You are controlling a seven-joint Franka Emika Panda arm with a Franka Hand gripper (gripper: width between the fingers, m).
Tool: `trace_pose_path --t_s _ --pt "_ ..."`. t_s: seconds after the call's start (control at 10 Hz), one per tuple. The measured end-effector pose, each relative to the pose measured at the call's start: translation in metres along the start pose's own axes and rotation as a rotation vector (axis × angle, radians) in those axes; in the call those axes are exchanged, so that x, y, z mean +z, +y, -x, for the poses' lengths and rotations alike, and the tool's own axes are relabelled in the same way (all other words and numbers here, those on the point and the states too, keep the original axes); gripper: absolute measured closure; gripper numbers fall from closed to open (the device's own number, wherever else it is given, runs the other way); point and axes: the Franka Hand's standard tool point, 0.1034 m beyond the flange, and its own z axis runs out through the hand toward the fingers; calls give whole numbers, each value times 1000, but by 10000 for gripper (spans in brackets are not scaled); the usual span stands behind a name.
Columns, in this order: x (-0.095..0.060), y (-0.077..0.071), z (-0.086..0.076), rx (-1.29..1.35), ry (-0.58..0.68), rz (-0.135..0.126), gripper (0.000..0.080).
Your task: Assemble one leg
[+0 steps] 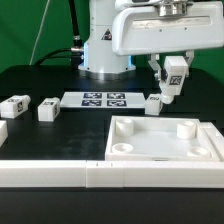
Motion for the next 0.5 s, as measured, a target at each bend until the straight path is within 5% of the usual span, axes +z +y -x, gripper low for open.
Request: trace_pose_path --t_s 0.3,0.5 --pt "-5 -21 -55 -21 33 -23 512" --pt "-3 -19 -50 -20 41 -20 512"
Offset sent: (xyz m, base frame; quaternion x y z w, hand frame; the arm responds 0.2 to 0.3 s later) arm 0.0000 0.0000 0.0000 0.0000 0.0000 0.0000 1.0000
